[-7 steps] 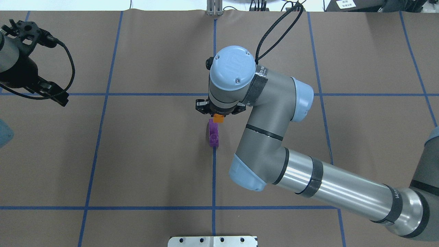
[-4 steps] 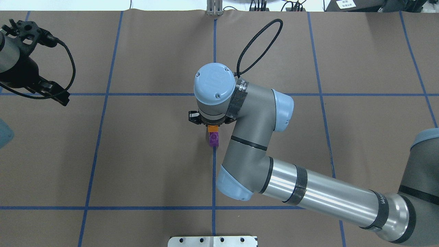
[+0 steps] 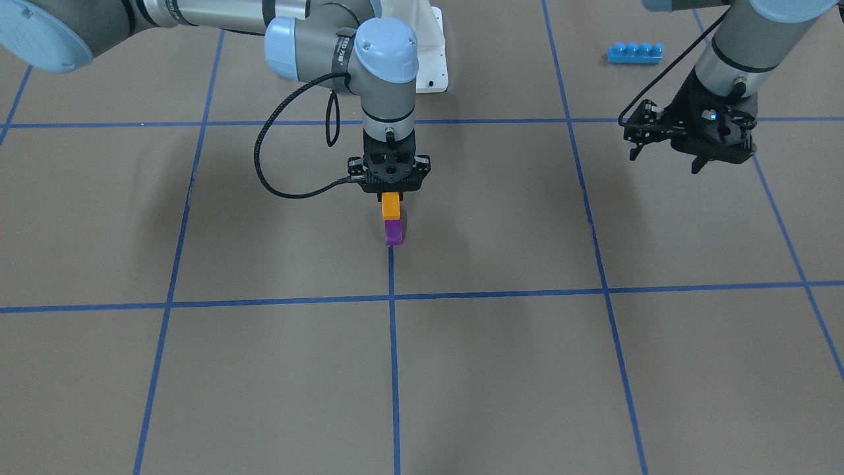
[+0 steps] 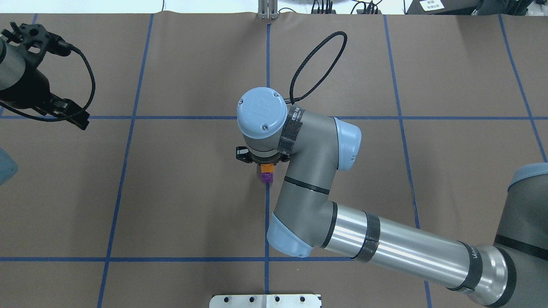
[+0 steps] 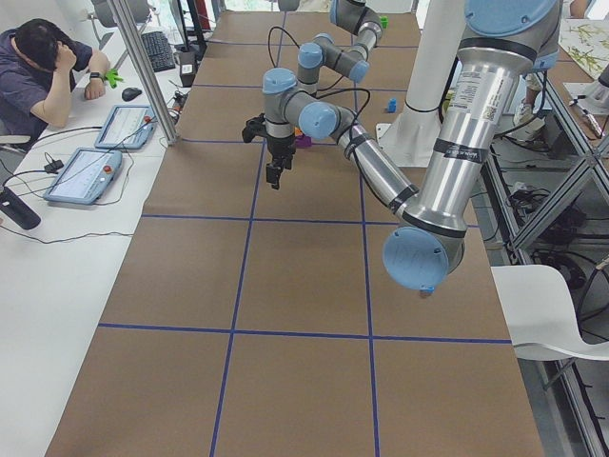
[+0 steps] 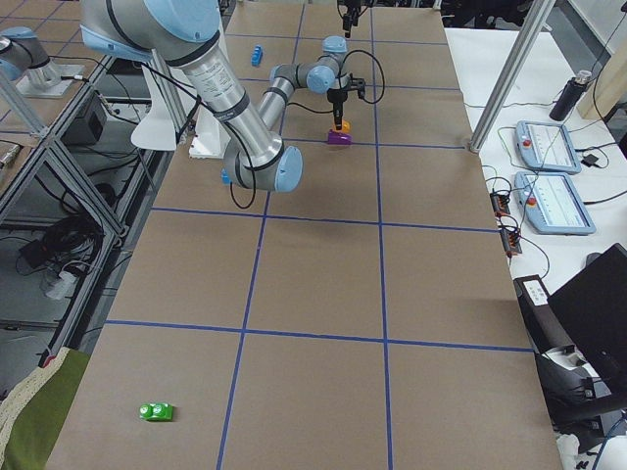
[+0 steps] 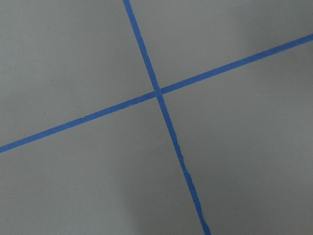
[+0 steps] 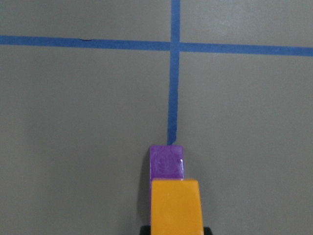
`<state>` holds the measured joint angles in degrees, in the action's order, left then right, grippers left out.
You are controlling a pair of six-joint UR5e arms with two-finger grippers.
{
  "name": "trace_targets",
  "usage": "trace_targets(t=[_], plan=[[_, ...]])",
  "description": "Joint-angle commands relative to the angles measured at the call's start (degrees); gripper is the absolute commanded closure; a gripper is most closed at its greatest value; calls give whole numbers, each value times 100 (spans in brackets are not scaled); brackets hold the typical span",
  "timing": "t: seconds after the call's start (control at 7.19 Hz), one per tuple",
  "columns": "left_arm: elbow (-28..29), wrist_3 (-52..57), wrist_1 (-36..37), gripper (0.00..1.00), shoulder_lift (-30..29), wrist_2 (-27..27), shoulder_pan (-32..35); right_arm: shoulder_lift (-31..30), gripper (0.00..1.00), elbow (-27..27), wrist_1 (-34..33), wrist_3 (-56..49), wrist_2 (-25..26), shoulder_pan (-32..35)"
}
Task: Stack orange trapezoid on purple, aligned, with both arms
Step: 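Lower the orange block onto the purple block, aligning their edges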
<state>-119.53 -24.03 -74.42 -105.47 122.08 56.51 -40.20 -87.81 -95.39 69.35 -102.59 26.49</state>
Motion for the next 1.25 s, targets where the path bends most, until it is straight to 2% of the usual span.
trace_targets(t=[0.0,1.11], plan=[[0,-5,-11,0,18,0,0,3,100,1,3,0,2,-38],[0,-5,-11,0,18,0,-9,-58,100,18,21,-79,20,-118]])
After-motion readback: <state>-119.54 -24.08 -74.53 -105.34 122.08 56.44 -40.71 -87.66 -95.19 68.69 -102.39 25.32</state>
